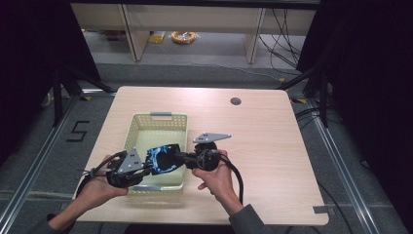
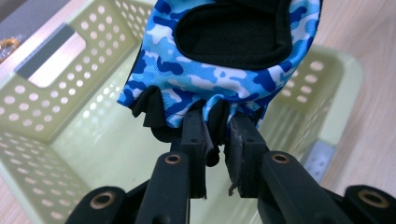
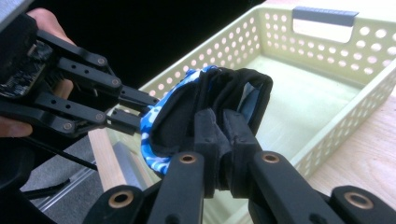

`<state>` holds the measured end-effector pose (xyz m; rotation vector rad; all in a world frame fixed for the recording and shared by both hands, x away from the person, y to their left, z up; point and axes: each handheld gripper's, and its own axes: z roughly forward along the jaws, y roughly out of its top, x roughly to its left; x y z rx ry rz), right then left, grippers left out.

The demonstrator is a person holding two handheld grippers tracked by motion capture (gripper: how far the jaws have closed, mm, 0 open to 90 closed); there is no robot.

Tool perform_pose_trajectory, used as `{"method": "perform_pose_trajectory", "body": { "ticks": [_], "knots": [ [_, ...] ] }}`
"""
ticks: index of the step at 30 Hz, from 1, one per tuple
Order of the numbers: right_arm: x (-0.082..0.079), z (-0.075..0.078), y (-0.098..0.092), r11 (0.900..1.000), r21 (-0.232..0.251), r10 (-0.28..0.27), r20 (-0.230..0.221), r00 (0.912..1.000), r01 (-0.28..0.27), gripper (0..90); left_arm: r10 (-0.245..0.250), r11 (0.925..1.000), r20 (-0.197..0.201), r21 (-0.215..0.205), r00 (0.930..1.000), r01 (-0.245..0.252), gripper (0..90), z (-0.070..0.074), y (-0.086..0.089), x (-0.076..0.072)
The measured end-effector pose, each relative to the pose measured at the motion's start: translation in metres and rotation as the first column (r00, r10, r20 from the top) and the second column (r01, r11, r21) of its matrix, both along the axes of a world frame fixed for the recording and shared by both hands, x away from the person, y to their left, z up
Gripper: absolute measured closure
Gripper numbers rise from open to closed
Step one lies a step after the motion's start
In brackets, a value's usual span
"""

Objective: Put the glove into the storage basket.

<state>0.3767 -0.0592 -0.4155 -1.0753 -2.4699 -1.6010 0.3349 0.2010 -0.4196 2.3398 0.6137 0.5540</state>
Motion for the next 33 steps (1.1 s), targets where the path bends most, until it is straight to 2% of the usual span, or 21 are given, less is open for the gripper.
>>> {"method": "perform_pose_trajectory", "body": {
  "ticks": [3,4,5,7,9,10,11,12,17,20,21,22,24,25,28,29,30,31,32,33],
  "knots": [
    [0.0,-0.004,0.007,1.0,-0.014,-0.007,-0.021,0.9998,0.007,85.9,-0.004,0.9999,-0.013,0.015,0.9999,0.004,77.6,-0.003,0.005,0.001],
    [0.001,-0.005,0.009,1.0,-0.016,0.007,-0.029,0.9996,-0.007,85.9,-0.006,0.9996,-0.016,0.027,0.9999,0.007,77.6,-0.003,0.006,0.001],
    [0.002,-0.007,0.01,0.999,-0.034,0.014,-0.009,0.9999,-0.014,85.9,-0.004,0.9996,-0.02,0.029,0.9998,0.005,77.6,-0.004,0.008,0.001],
    [0.002,-0.011,0.015,0.999,-0.046,0.011,-0.04,0.9992,-0.013,85.9,0.006,0.9995,-0.033,0.031,0.9994,-0.005,77.7,-0.007,0.011,0.001],
    [0.002,-0.013,0.018,0.998,-0.06,0.016,-0.041,0.999,-0.018,85.8,0.009,0.9995,-0.043,0.03,0.999,-0.008,77.7,-0.009,0.012,0.001],
    [0.002,-0.018,0.024,0.996,-0.082,0.02,-0.06,0.998,-0.025,85.8,0.017,0.9994,-0.061,0.033,0.998,-0.015,77.7,-0.014,0.015,0.002],
    [0.001,-0.019,0.027,0.995,-0.095,0.025,-0.071,0.9972,-0.031,85.8,0.014,0.999,-0.055,0.043,0.9984,-0.012,77.7,-0.015,0.016,0.002],
    [0.001,-0.021,0.03,0.994,-0.102,0.031,-0.069,0.9971,-0.038,85.8,0.021,0.9991,-0.073,0.038,0.9972,-0.018,77.8,-0.018,0.017,0.002],
    [0.001,-0.027,0.041,0.983,-0.173,0.043,-0.092,0.9949,-0.058,85.7,0.034,0.9987,-0.1,0.042,0.9944,-0.03,77.9,-0.025,0.02,0.003],
    [0.001,-0.03,0.044,0.98,-0.189,0.042,-0.106,0.9935,-0.062,85.5,0.038,0.9981,-0.107,0.052,0.9935,-0.033,77.9,-0.027,0.021,0.004],
    [0.002,-0.033,0.047,0.977,-0.205,0.036,-0.117,0.9925,-0.059,85.4,0.025,0.9975,-0.115,0.069,0.9931,-0.017,77.9,-0.027,0.022,0.005],
    [0.002,-0.033,0.048,0.976,-0.209,0.041,-0.117,0.9923,-0.065,85.4,0.028,0.9979,-0.128,0.061,0.9914,-0.02,77.9,-0.028,0.022,0.005],
    [0.001,-0.035,0.05,0.977,-0.205,0.029,-0.121,0.9922,-0.054,85.3,0.022,0.997,-0.124,0.077,0.9921,-0.012,77.9,-0.028,0.023,0.006],
    [0.002,-0.035,0.051,0.971,-0.234,0.029,-0.125,0.9917,-0.058,85.2,0.016,0.9962,-0.161,0.087,0.9868,-0.002,77.6,-0.028,0.023,0.007],
    [0.003,-0.038,0.053,0.97,-0.238,0.027,-0.125,0.9917,-0.057,85.0,0.021,0.996,-0.15,0.089,0.9884,-0.008,77.0,-0.028,0.023,0.008],
    [0.004,-0.038,0.054,0.968,-0.247,0.016,-0.12,0.9926,-0.045,84.9,0.015,0.9959,-0.162,0.091,0.9867,-0.001,76.4,-0.029,0.023,0.009],
    [0.005,-0.039,0.054,0.961,-0.272,0.02,-0.128,0.9916,-0.055,84.7,0.016,0.9962,-0.163,0.087,0.9865,-0.001,74.6,-0.029,0.023,0.009],
    [0.005,-0.039,0.054,0.961,-0.272,0.02,-0.128,0.9916,-0.055,84.7,0.013,0.9962,-0.165,0.087,0.9862,0.002,74.6,-0.029,0.023,0.01],
    [0.004,-0.04,0.054,0.958,-0.284,-0.001,-0.152,0.9883,-0.043,84.5,-0.001,0.9955,-0.167,0.093,0.986,0.016,72.7,-0.027,0.024,0.011],
    [0.005,-0.041,0.055,0.954,-0.295,0.0,-0.149,0.9889,-0.044,84.4,0.013,0.9962,-0.176,0.087,0.9843,0.002,69.6,-0.027,0.024,0.011]
  ]
}}
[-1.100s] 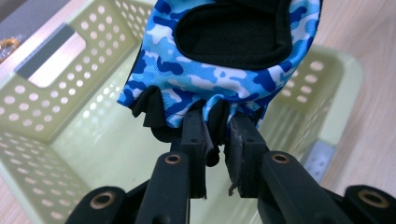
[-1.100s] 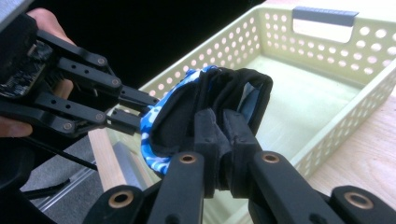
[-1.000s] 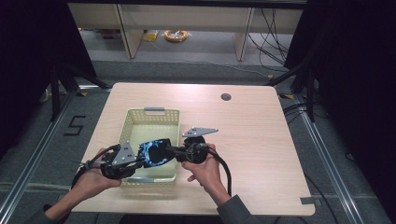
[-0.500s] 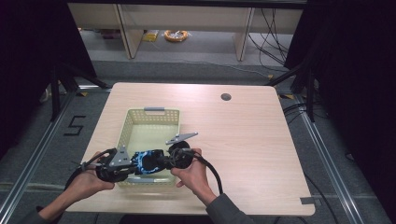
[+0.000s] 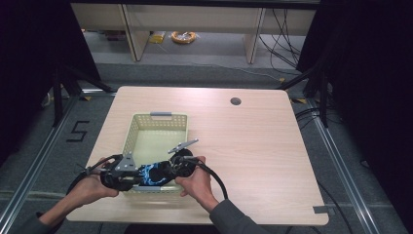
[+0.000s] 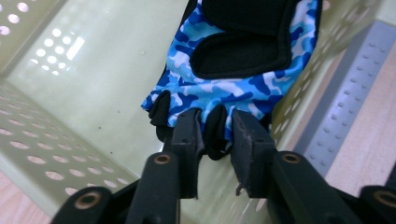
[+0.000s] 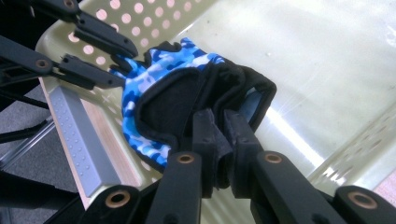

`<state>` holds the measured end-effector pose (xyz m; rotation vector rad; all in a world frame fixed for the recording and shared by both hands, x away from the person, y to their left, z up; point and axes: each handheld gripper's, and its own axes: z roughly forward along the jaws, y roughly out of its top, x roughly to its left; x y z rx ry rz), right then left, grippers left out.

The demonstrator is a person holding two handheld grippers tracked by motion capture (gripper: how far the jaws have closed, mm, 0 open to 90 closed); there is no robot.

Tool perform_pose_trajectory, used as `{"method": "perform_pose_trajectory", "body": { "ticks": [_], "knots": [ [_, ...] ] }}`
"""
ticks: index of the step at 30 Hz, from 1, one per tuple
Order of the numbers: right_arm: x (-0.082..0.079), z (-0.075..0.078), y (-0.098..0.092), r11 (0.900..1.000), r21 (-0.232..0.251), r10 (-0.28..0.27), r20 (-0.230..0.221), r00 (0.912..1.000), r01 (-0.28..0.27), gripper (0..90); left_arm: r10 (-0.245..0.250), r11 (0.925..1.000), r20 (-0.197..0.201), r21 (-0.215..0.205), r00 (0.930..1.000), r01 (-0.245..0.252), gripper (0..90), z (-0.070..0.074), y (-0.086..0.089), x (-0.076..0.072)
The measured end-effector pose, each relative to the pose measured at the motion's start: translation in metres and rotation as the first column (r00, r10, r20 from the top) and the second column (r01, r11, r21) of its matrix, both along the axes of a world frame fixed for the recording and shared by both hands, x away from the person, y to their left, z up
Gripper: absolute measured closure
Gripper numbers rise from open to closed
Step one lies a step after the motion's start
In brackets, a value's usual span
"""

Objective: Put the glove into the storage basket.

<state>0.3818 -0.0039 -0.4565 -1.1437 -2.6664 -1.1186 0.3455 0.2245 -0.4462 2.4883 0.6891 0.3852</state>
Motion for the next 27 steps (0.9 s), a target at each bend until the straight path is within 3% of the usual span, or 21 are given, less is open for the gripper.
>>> {"method": "perform_pose_trajectory", "body": {
  "ticks": [6,8,11,12,13,19,21,22,27],
  "knots": [
    [-0.001,-0.002,0.001,1.0,-0.007,0.002,0.015,0.9999,-0.002,82.8,0.007,0.9999,0.014,0.011,0.9999,-0.007,66.0,0.008,0.005,0.004],
    [-0.001,-0.001,0.001,1.0,-0.012,-0.006,0.014,0.9999,0.006,80.2,0.011,0.9999,0.035,0.003,0.9993,-0.011,64.7,0.009,0.005,0.004],
    [-0.001,0.0,-0.001,1.0,-0.023,-0.011,0.023,0.9997,0.011,78.3,0.031,0.9995,0.035,-0.01,0.9989,-0.03,62.8,0.01,0.005,0.003],
    [-0.003,0.002,-0.001,0.999,-0.027,-0.043,-0.009,0.999,0.043,75.2,0.034,0.9993,0.04,-0.018,0.9986,-0.033,62.1,0.01,0.005,0.003],
    [-0.003,0.003,-0.001,0.999,-0.024,-0.049,-0.013,0.9987,0.049,73.0,0.034,0.9993,0.04,-0.018,0.9986,-0.033,61.6,0.01,0.005,0.003],
    [0.0,0.01,-0.002,0.999,-0.035,-0.04,0.03,0.9988,0.041,68.1,0.04,0.9988,0.045,-0.028,0.9982,-0.039,59.5,0.012,0.003,0.003],
    [0.001,0.013,-0.003,0.999,-0.025,-0.04,0.044,0.9982,0.042,67.8,0.041,0.9984,0.052,-0.042,0.9978,-0.038,58.5,0.014,0.002,0.002],
    [0.002,0.016,-0.004,1.0,-0.011,-0.016,0.077,0.9969,0.017,65.9,0.032,0.9987,0.063,-0.041,0.9975,-0.03,57.0,0.015,0.002,0.002],
    [0.002,0.02,-0.008,1.0,0.014,-0.01,0.091,0.9958,0.009,62.4,0.034,0.9981,0.063,-0.054,0.9974,-0.031,51.0,0.018,0.001,-0.001]
  ]
}}
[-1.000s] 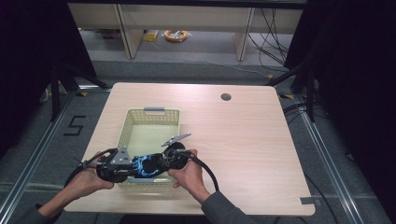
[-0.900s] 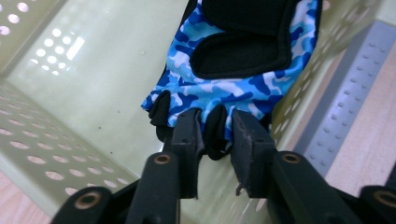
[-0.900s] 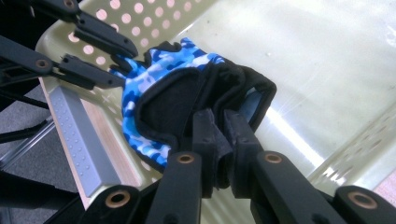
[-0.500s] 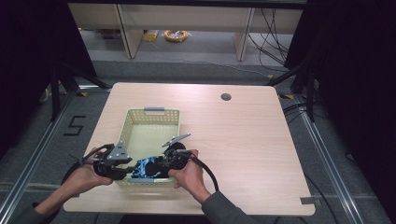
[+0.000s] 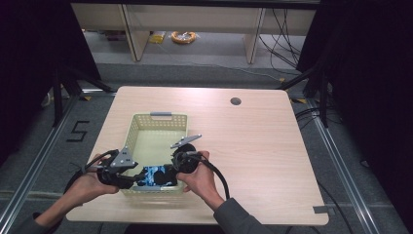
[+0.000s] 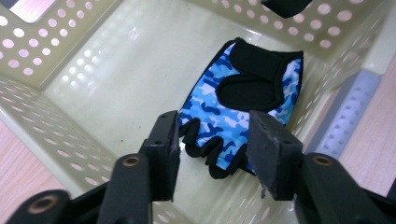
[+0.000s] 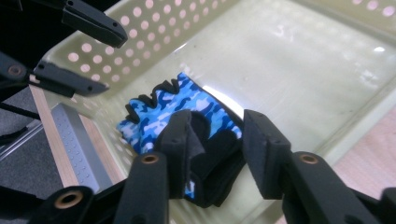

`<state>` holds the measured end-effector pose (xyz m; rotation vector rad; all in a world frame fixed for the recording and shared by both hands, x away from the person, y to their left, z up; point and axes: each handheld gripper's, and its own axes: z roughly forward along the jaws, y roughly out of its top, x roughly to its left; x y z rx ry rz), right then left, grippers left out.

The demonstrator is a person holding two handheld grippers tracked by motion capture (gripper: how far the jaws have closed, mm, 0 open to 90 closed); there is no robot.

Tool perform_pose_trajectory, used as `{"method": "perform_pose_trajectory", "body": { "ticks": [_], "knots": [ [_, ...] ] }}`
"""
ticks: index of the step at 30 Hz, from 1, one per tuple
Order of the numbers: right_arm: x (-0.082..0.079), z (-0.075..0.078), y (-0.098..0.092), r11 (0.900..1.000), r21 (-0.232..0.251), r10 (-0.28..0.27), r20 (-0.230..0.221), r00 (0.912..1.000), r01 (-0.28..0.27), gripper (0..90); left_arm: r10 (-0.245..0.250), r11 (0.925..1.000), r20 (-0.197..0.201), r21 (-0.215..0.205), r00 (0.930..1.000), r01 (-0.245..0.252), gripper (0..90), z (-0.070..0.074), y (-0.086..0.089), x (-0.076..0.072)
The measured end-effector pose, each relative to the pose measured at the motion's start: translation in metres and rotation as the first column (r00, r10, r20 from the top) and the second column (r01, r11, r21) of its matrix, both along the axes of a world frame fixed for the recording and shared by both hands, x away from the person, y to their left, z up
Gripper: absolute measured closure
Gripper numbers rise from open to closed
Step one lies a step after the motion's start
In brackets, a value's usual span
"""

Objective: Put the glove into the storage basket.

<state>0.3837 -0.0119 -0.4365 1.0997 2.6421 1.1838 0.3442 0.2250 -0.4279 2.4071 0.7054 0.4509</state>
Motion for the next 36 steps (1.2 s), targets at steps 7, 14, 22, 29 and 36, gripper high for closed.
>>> {"method": "perform_pose_trajectory", "body": {
  "ticks": [7,14,22,29,36],
  "knots": [
    [0.0,0.006,-0.015,0.999,0.037,-0.006,0.038,0.9993,0.005,50.8,0.034,0.9981,0.006,-0.052,0.9994,-0.034,38.4,0.004,-0.004,-0.001],
    [-0.002,0.01,-0.028,0.997,0.07,-0.02,0.049,0.9986,0.017,44.1,0.057,0.9943,0.011,-0.091,0.9983,-0.056,31.8,0.006,-0.006,-0.004],
    [-0.006,0.015,-0.045,0.993,0.115,-0.02,0.063,0.9979,0.012,39.5,0.061,0.9924,0.024,-0.109,0.9978,-0.058,27.9,0.006,-0.01,-0.006],
    [-0.011,0.019,-0.068,0.991,0.135,-0.027,0.072,0.9971,0.017,37.2,0.077,0.986,0.014,-0.149,0.9969,-0.074,27.2,0.004,-0.015,-0.009],
    [-0.016,0.019,-0.087,0.989,0.146,-0.05,0.081,0.9954,0.038,35.6,0.07,0.9817,0.01,-0.178,0.9975,-0.067,26.6,0.005,-0.023,-0.015]
  ]
}}
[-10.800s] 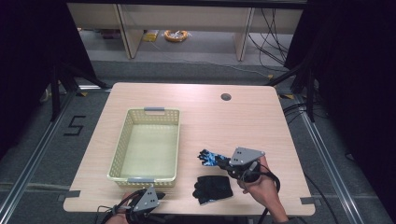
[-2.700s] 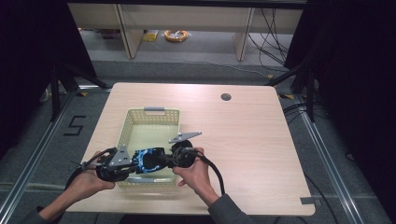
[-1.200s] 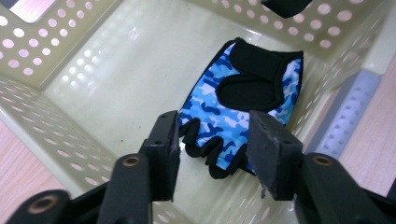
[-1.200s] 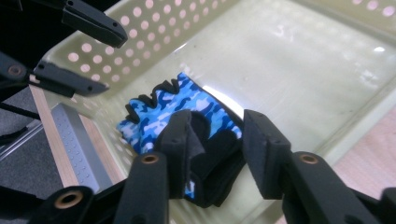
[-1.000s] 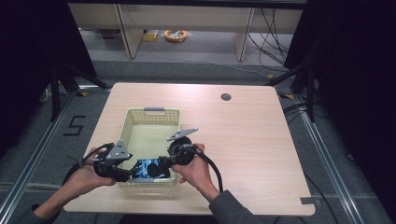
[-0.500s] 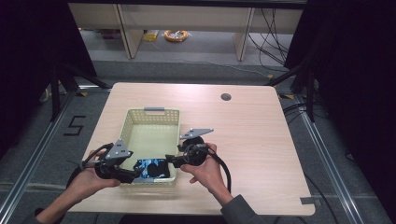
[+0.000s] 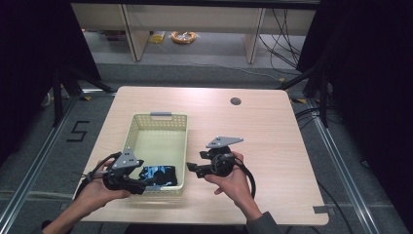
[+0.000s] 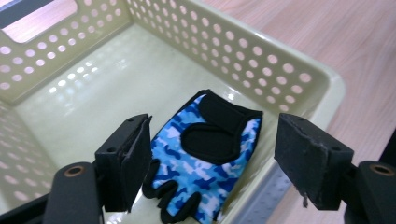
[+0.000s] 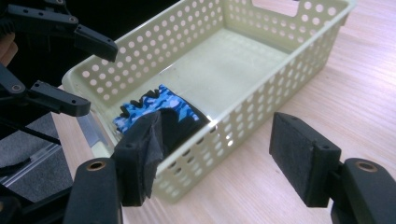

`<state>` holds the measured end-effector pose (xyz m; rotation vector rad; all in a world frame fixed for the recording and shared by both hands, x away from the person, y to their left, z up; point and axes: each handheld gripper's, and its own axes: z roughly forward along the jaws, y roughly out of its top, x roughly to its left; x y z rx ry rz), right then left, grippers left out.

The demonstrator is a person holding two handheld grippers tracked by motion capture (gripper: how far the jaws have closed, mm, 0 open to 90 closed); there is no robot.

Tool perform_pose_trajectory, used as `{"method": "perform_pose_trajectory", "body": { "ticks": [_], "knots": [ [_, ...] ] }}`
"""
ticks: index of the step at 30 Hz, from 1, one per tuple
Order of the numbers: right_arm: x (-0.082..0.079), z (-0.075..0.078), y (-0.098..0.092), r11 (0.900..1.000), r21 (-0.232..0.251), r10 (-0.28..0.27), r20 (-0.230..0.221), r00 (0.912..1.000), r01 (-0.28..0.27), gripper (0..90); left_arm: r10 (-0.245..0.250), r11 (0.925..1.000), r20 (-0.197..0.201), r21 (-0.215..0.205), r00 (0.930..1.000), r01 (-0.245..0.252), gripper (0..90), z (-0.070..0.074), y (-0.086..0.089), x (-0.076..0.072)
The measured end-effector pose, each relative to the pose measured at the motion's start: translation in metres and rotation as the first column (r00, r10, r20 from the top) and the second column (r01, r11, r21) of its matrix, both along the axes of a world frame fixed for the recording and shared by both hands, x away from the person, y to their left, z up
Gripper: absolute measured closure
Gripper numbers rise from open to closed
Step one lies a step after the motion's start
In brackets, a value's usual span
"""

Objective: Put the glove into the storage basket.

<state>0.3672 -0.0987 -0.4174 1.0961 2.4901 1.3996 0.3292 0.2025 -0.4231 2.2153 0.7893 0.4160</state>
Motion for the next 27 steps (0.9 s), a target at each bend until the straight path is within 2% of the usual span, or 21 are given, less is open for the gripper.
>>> {"method": "perform_pose_trajectory", "body": {
  "ticks": [1,4,5,7,8,9,10,12,13,15,17,18,19,20,21,23,24,26,27],
  "knots": [
    [0.0,-0.001,-0.005,1.0,0.004,0.001,0.019,0.9998,-0.001,35.4,-0.006,1.0,0.002,-0.005,1.0,0.006,26.4,0.0,-0.003,-0.002],
    [-0.003,0.0,-0.01,1.0,-0.001,-0.01,0.011,0.9999,0.01,34.3,-0.012,0.9997,0.002,-0.022,0.9999,0.012,26.3,0.001,-0.005,-0.006],
    [-0.005,0.0,-0.014,1.0,-0.016,-0.009,0.028,0.9996,0.009,33.9,-0.014,0.9984,0.001,-0.055,0.9999,0.014,26.3,0.001,-0.009,-0.009],
    [-0.007,0.001,-0.016,1.0,-0.011,-0.014,0.022,0.9997,0.015,33.8,-0.025,0.9975,-0.002,-0.067,0.9997,0.024,26.3,0.002,-0.01,-0.01],
    [-0.007,0.001,-0.018,1.0,-0.016,-0.001,0.051,0.9987,0.002,33.9,-0.034,0.9972,0.004,-0.067,0.9994,0.034,26.3,0.002,-0.011,-0.011],
    [-0.012,0.002,-0.022,1.0,-0.023,-0.008,0.041,0.9991,0.009,33.9,-0.029,0.9958,-0.003,-0.087,0.9996,0.028,26.2,0.001,-0.013,-0.013],
    [-0.012,0.002,-0.022,1.0,-0.023,-0.008,0.041,0.9991,0.009,33.9,-0.036,0.9958,0.0,-0.084,0.9994,0.036,26.2,0.001,-0.014,-0.013],
    [-0.013,0.0,-0.025,1.0,-0.017,0.023,0.075,0.9969,-0.022,33.7,-0.043,0.9941,-0.005,-0.1,0.9991,0.042,26.1,-0.001,-0.017,-0.015],
    [-0.016,0.001,-0.028,1.0,-0.016,-0.006,0.06,0.9982,0.007,33.5,-0.049,0.9923,-0.01,-0.114,0.9988,0.048,26.0,-0.002,-0.02,-0.016],
    [-0.018,-0.001,-0.034,1.0,-0.001,0.006,0.075,0.9972,-0.006,33.3,-0.056,0.9925,-0.011,-0.109,0.9984,0.054,25.9,-0.003,-0.021,-0.017],
    [-0.021,-0.002,-0.039,1.0,0.006,-0.004,0.083,0.9965,0.004,33.0,-0.063,0.9917,-0.011,-0.113,0.998,0.061,25.2,-0.004,-0.022,-0.017],
    [-0.025,-0.001,-0.04,0.999,0.023,-0.032,0.045,0.9985,0.031,33.0,-0.075,0.9911,-0.008,-0.111,0.9972,0.074,25.0,-0.004,-0.022,-0.017],
    [-0.023,-0.003,-0.044,1.0,0.022,-0.006,0.091,0.9959,0.004,32.9,-0.066,0.9896,-0.016,-0.129,0.9977,0.064,25.0,-0.005,-0.025,-0.019],
    [-0.023,-0.003,-0.044,1.0,0.022,-0.006,0.091,0.9959,0.004,32.9,-0.066,0.9896,-0.016,-0.129,0.9977,0.064,24.9,-0.005,-0.025,-0.019],
    [-0.027,-0.004,-0.048,0.999,0.032,-0.039,0.073,0.9966,0.037,32.5,-0.06,0.9878,-0.002,-0.144,0.9982,0.059,24.9,-0.006,-0.028,-0.021],
    [-0.031,-0.005,-0.052,0.999,0.034,-0.043,0.057,0.9975,0.041,31.6,-0.059,0.9874,0.004,-0.146,0.9982,0.059,24.8,-0.007,-0.03,-0.022],
    [-0.031,-0.005,-0.052,0.999,0.034,-0.043,0.057,0.9975,0.041,31.6,-0.074,0.9882,0.006,-0.134,0.9972,0.074,24.8,-0.006,-0.029,-0.022],
    [-0.032,-0.007,-0.057,0.999,0.043,-0.034,0.066,0.9972,0.031,30.8,-0.069,0.9832,0.007,-0.169,0.9976,0.069,24.5,-0.007,-0.033,-0.025],
    [-0.032,-0.008,-0.059,0.998,0.044,-0.039,0.074,0.9965,0.036,29.6,-0.08,0.9834,0.009,-0.162,0.9967,0.081,24.1,-0.006,-0.033,-0.025]
  ]
}}
